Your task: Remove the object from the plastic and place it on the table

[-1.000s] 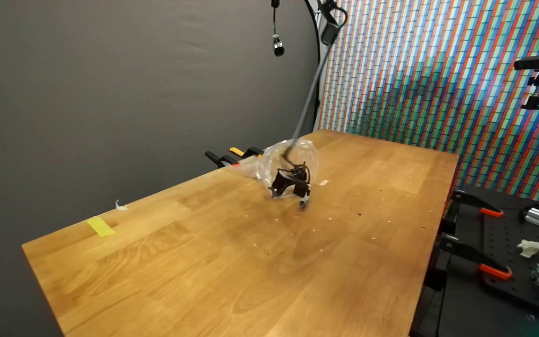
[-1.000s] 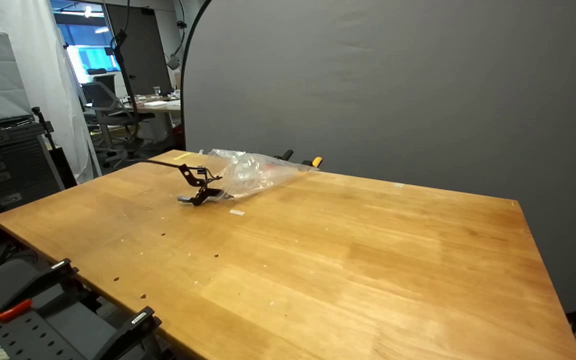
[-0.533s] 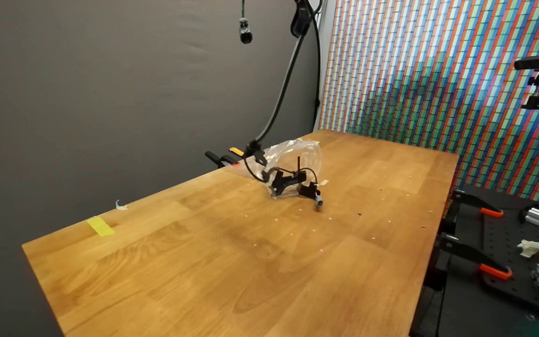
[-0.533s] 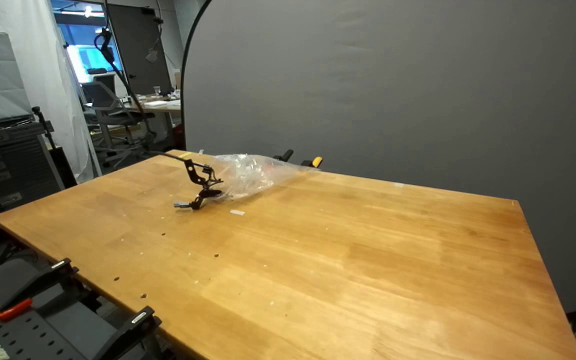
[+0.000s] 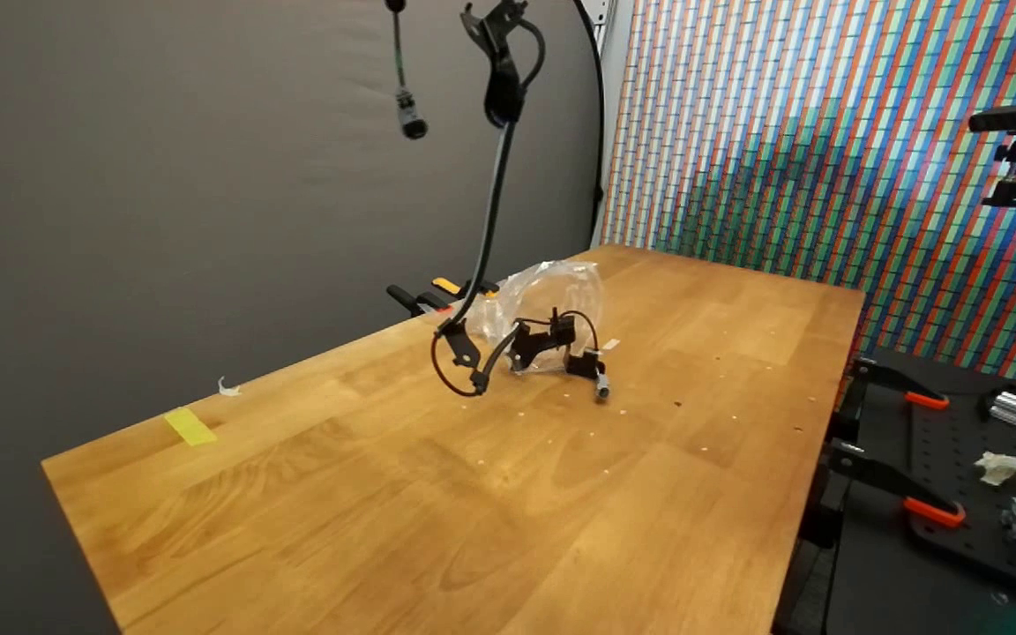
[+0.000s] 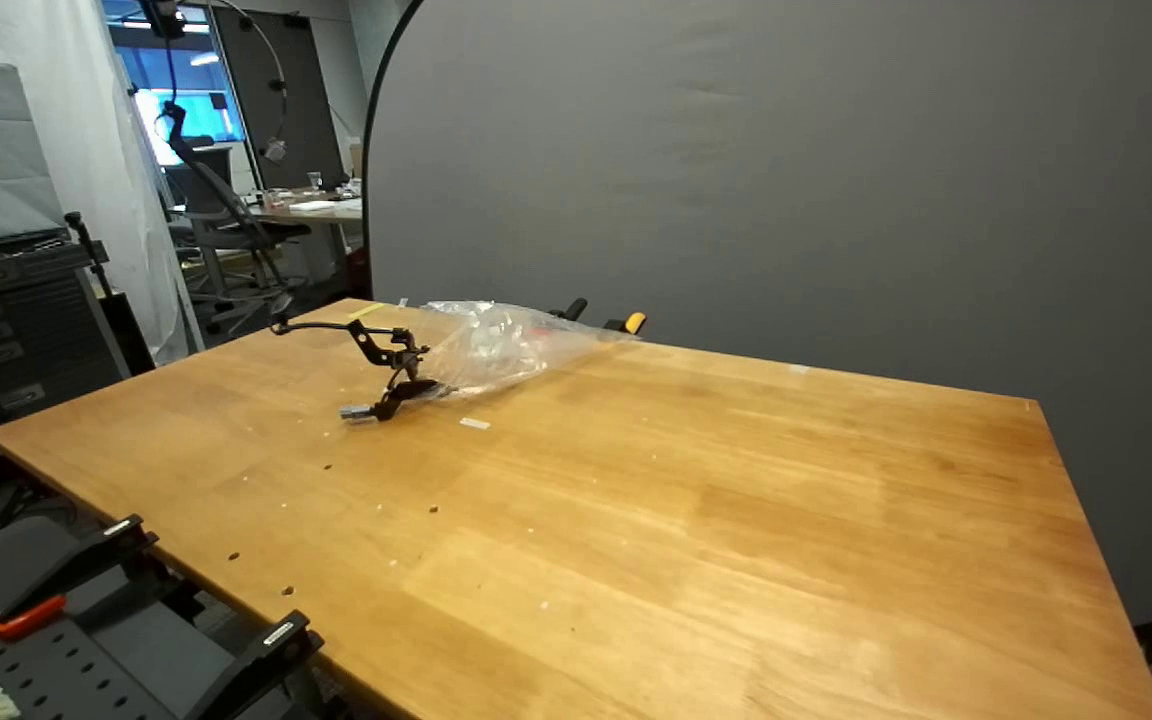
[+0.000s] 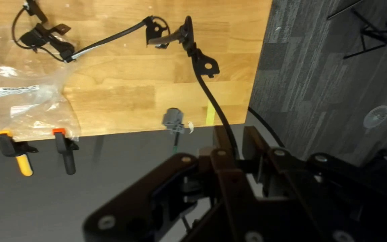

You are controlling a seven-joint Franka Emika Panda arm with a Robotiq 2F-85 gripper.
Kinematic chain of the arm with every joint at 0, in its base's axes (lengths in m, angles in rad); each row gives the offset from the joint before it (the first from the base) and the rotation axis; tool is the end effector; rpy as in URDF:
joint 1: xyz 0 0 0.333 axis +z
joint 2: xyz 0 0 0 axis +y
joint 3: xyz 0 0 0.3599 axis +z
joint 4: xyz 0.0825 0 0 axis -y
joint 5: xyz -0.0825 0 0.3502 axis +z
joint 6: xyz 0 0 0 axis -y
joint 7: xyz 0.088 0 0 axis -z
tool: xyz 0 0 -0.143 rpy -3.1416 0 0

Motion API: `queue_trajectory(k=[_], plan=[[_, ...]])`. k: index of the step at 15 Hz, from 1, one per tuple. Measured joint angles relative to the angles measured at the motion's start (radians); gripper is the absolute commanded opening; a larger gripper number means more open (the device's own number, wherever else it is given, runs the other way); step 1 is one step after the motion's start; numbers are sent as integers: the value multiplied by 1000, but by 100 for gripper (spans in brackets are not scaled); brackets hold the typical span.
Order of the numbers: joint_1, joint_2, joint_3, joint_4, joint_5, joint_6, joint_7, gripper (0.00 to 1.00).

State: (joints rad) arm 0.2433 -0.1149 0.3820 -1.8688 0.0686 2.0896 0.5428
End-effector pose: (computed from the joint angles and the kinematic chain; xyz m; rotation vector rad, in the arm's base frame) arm 0.4225 0.3247 0.6066 -2.9165 -0.0921 -0.3848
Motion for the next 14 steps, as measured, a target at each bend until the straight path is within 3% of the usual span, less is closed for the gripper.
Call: queue_trajectory(k=[7, 11, 14], plan=[[107, 81, 69, 120, -61, 45, 141, 5], [127, 106, 67, 144, -131, 86, 185, 5], [117, 129, 27, 110, -154, 132, 185, 5]])
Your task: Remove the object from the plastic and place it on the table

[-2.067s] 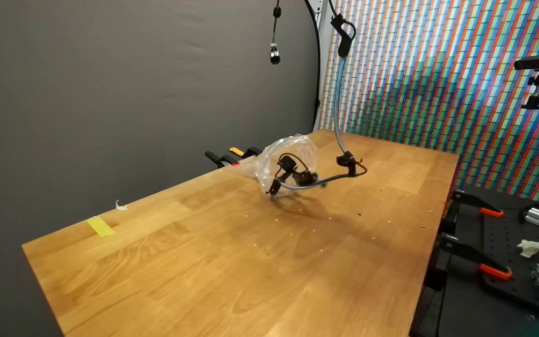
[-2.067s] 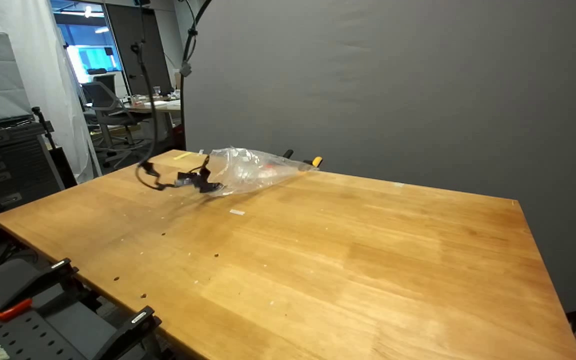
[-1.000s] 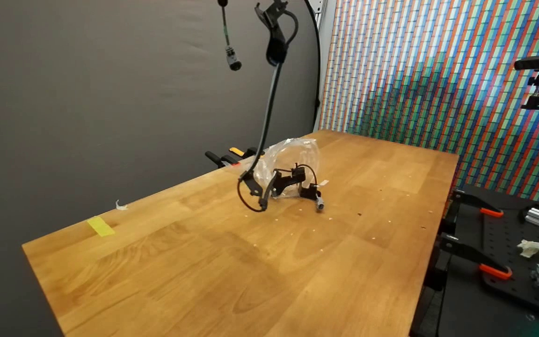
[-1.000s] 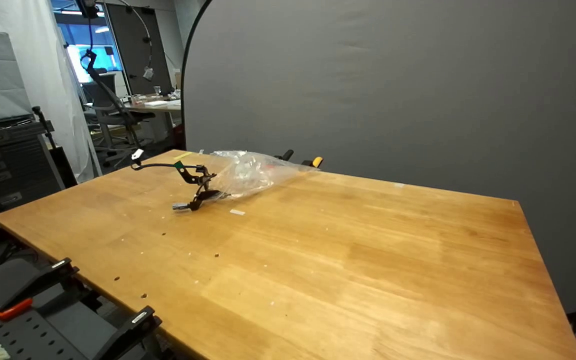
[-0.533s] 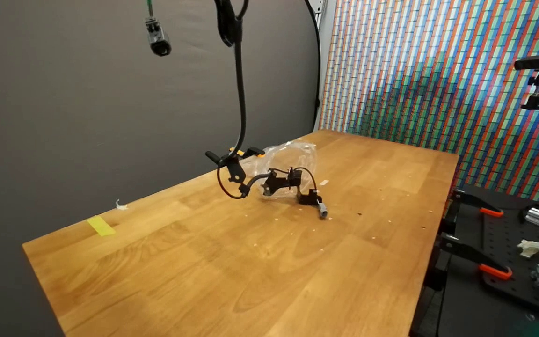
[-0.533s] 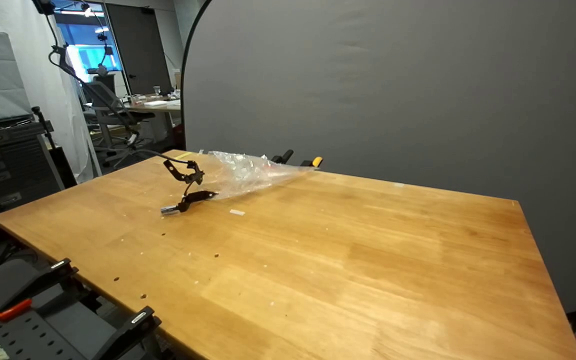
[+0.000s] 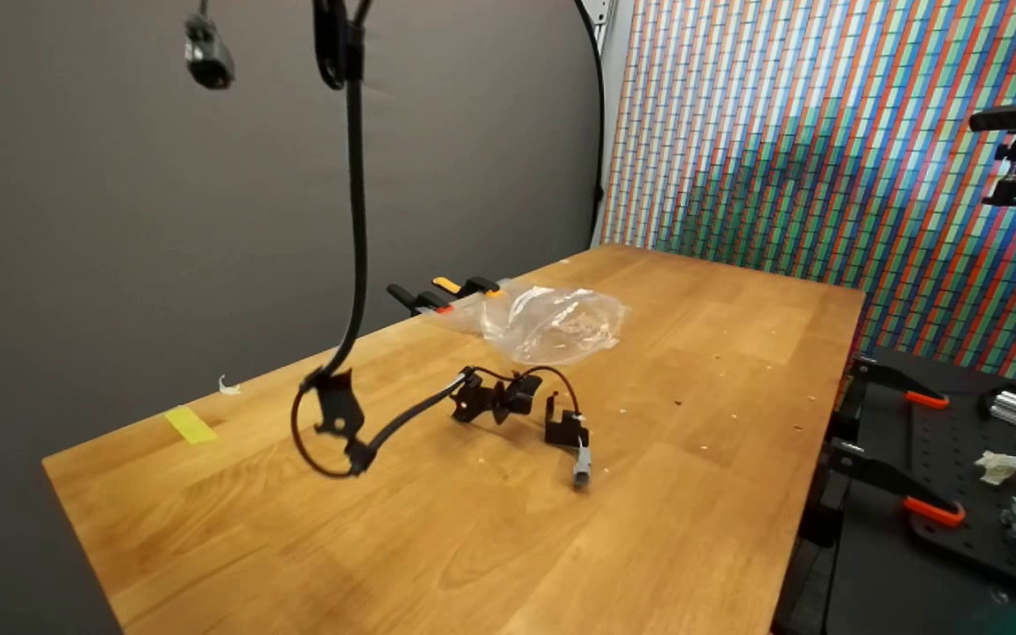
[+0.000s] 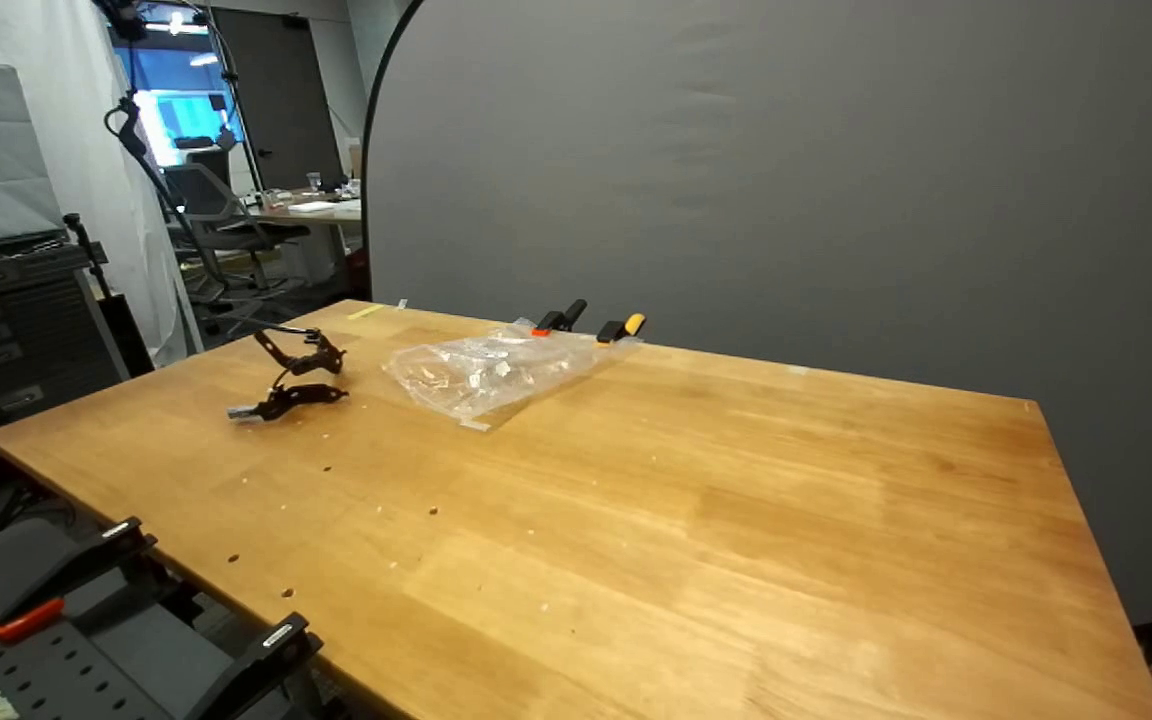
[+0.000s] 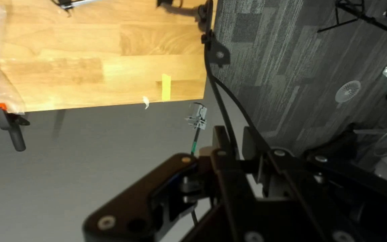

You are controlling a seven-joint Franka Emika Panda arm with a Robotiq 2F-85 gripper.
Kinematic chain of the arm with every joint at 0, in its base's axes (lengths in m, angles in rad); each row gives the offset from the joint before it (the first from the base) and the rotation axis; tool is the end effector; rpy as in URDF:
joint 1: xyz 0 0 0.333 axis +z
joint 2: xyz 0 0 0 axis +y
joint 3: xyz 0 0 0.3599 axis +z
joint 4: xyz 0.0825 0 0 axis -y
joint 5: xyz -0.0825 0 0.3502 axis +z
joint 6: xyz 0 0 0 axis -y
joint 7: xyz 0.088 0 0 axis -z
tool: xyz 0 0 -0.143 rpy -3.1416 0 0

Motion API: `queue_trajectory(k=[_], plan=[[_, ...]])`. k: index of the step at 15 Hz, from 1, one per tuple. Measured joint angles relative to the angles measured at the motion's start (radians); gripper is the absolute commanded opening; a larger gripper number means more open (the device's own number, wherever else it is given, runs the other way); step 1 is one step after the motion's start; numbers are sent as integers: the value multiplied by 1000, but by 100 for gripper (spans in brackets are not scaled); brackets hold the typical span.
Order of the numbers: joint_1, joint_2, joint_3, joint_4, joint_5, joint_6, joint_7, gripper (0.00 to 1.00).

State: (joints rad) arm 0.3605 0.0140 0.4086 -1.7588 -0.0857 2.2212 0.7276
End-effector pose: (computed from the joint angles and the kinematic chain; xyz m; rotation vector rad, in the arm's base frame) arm 0.4273 0.4042 0.6124 -2.8366 -0.1086 -0.5476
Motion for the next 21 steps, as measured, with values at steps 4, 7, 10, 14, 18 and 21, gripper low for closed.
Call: queue_trajectory(k=[4, 7, 10, 14, 18, 21], plan=[[-42, 15, -81, -145, -2, 105, -15, 5], [-86, 20, -139, -267, 3, 194, -33, 5], [-134, 20, -195, -368, 25, 286, -45, 5], [-201, 14, -268, -480, 59, 402, -47, 5], [-264, -10, -328, -591, 125, 484, -118, 5], [-302, -45, -362, -687, 192, 543, -241, 5]])
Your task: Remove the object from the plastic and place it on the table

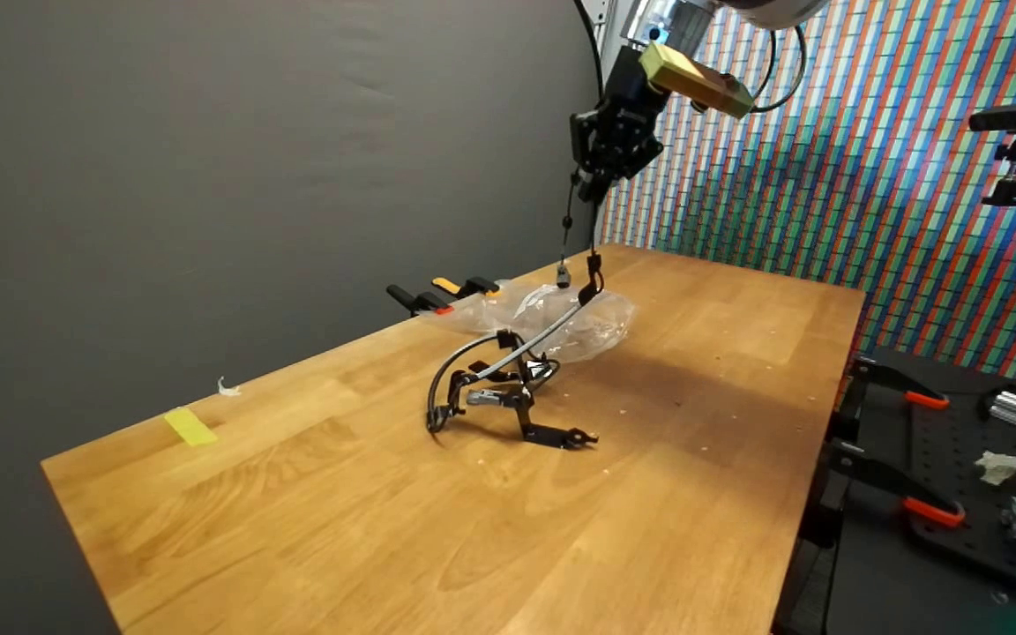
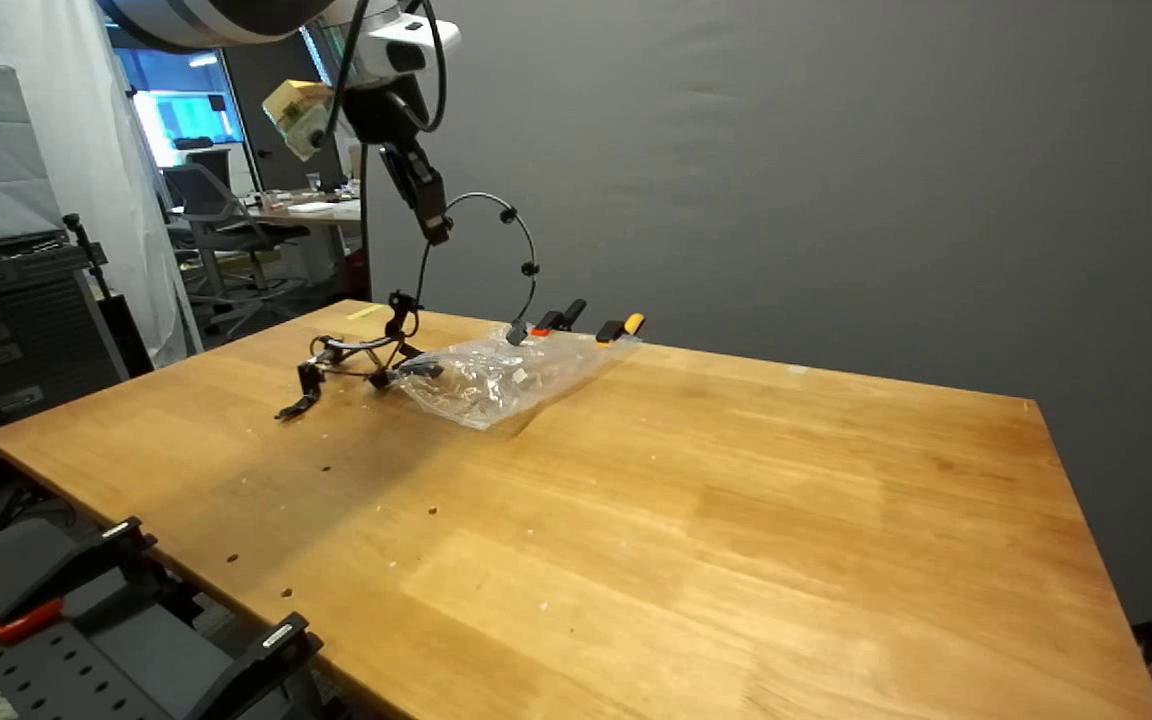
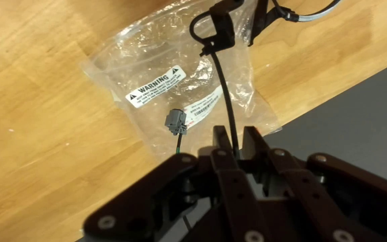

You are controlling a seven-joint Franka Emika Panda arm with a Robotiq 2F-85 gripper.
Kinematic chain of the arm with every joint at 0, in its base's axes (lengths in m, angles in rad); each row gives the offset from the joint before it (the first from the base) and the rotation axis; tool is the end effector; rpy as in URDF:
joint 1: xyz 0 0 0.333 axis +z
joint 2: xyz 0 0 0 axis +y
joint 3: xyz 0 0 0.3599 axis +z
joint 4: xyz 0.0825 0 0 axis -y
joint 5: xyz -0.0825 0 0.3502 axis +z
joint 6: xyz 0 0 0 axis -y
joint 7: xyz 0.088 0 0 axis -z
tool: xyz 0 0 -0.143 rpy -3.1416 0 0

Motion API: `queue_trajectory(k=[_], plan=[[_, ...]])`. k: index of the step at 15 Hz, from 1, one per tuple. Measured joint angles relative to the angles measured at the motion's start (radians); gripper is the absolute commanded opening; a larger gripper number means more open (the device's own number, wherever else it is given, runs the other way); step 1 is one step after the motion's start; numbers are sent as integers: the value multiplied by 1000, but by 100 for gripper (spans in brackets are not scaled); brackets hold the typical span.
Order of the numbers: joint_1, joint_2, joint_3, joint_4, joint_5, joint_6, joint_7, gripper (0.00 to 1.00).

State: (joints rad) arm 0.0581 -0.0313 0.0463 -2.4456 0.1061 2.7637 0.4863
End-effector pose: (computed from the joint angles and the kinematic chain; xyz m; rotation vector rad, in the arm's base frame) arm 0.4948 0.0488 0.3842 -2.8684 0.6919 -0.4741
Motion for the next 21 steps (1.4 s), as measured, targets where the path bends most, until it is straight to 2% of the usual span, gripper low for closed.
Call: queue_trajectory(k=[6, 9, 10, 11, 14, 18, 19, 21], plan=[[-28, -55, -70, -194, 200, 131, -321, 5], [-24, -68, -122, -260, 372, 158, -516, 9], [-24, -70, -144, -275, 422, 158, -571, 42], [-24, -72, -169, -286, 468, 157, -620, 43], [-35, -71, -238, -301, 553, 157, -714, 66], [-58, -71, -293, -300, 577, 167, -758, 95], [-62, -71, -298, -299, 576, 170, -758, 100], [-73, -71, -299, -298, 559, 173, -752, 100]])
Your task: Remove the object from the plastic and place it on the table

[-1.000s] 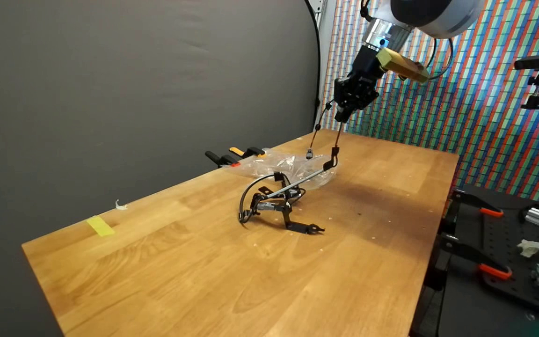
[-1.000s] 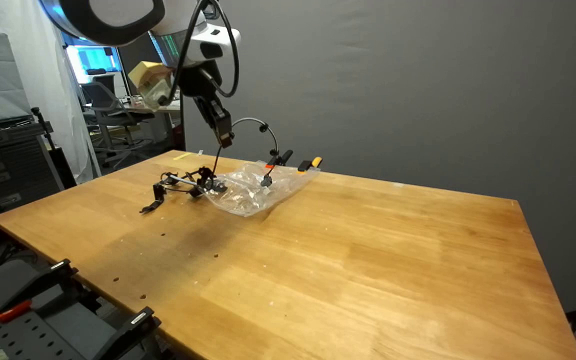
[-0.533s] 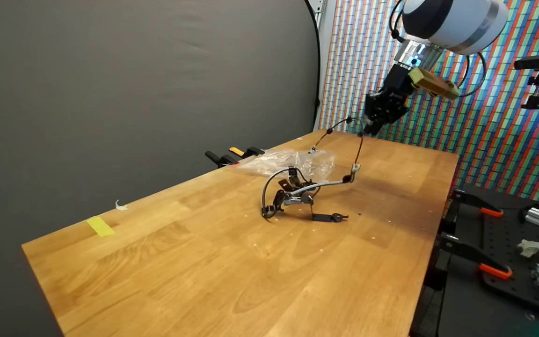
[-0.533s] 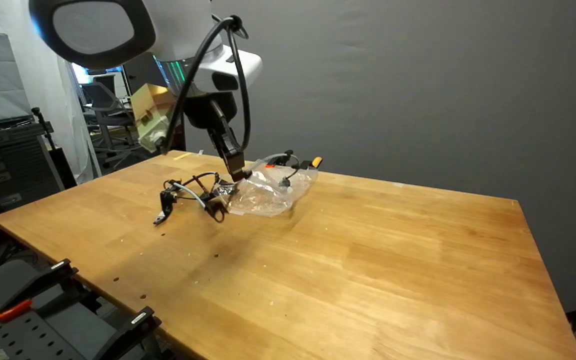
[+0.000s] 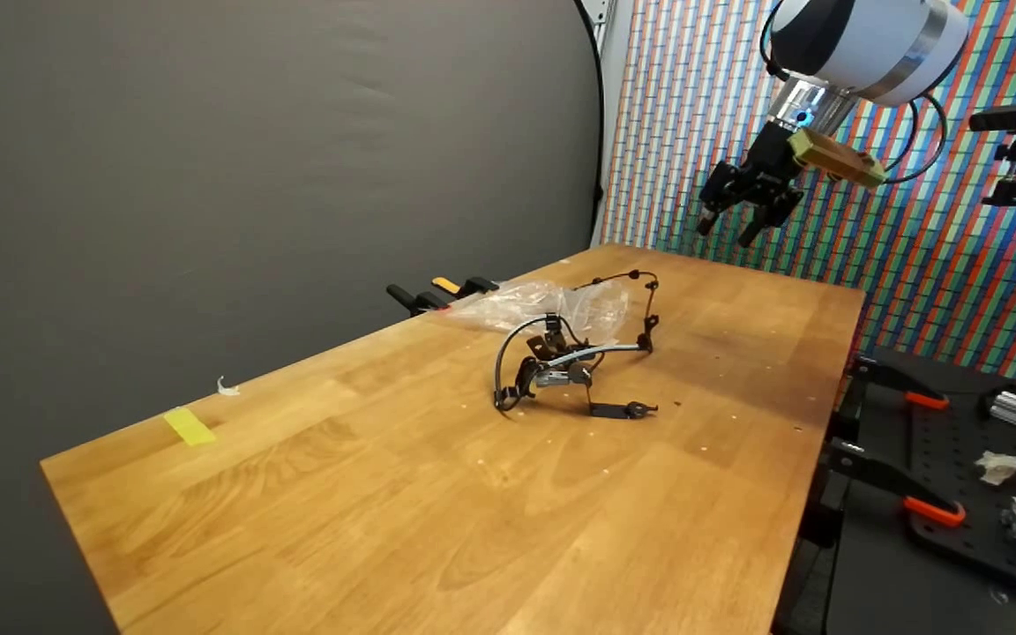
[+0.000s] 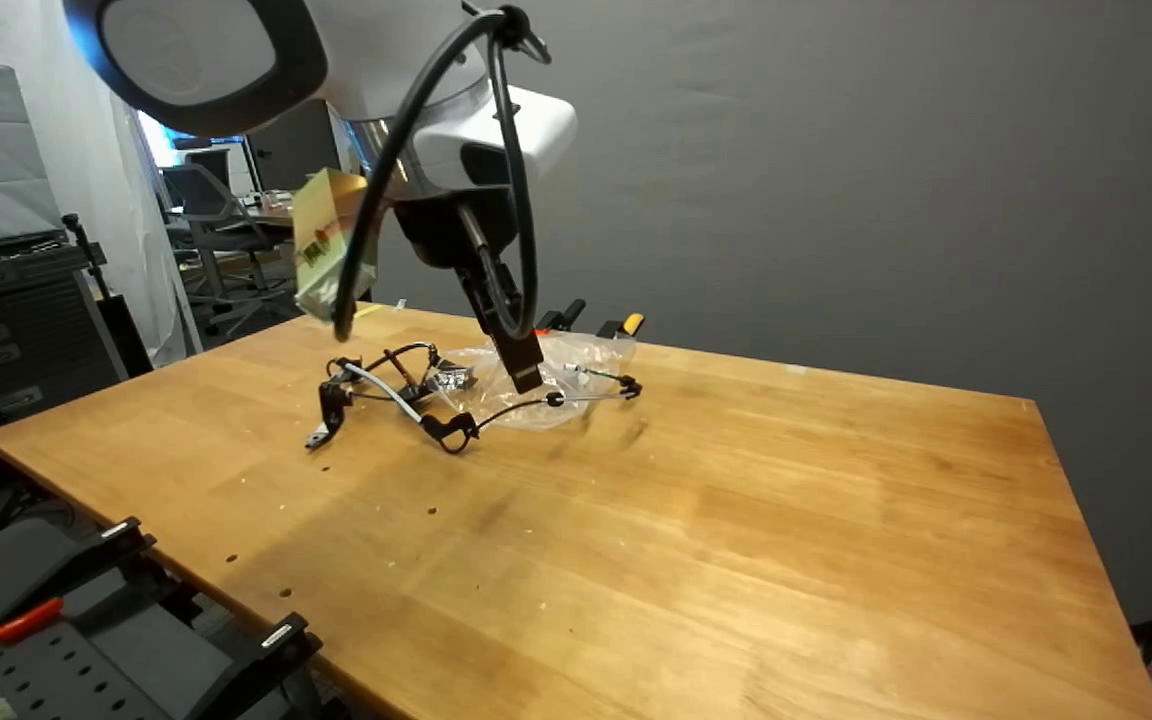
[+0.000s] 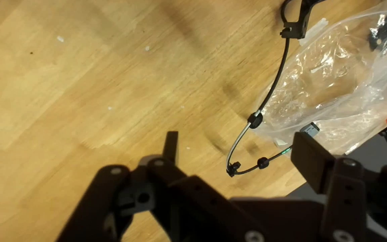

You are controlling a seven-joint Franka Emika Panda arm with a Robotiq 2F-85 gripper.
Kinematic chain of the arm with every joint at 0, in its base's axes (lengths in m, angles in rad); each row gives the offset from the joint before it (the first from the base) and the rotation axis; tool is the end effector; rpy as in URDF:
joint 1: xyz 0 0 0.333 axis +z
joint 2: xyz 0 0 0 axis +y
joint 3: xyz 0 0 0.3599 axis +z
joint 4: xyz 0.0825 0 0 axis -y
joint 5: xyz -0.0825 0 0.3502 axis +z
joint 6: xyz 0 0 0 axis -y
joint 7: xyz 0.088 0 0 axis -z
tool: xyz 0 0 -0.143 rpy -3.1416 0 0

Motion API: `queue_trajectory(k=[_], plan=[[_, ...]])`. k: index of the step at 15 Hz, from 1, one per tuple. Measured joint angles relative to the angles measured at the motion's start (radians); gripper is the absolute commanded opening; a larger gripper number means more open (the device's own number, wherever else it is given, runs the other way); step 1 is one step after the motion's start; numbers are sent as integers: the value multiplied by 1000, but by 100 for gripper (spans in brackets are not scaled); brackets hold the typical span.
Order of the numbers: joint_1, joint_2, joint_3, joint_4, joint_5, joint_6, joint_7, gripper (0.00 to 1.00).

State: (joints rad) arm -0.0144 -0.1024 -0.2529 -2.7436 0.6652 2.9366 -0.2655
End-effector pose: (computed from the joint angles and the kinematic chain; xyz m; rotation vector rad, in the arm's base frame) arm 0.3775 -0.1388 0.3126 -2.7844 0.9203 -0.4820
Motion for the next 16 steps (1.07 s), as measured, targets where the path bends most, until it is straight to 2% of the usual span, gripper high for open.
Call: queue_trajectory(k=[3, 6, 9, 11, 16], plan=[[-29, 7, 9, 5, -142, -23, 105, 100], [-80, 14, 30, 31, -390, -72, 310, 100], [-124, -6, 64, 102, -624, -206, 520, 100], [-130, -43, 102, 167, -675, -341, 593, 100], [-115, -122, 205, 313, -681, -590, 657, 100]])
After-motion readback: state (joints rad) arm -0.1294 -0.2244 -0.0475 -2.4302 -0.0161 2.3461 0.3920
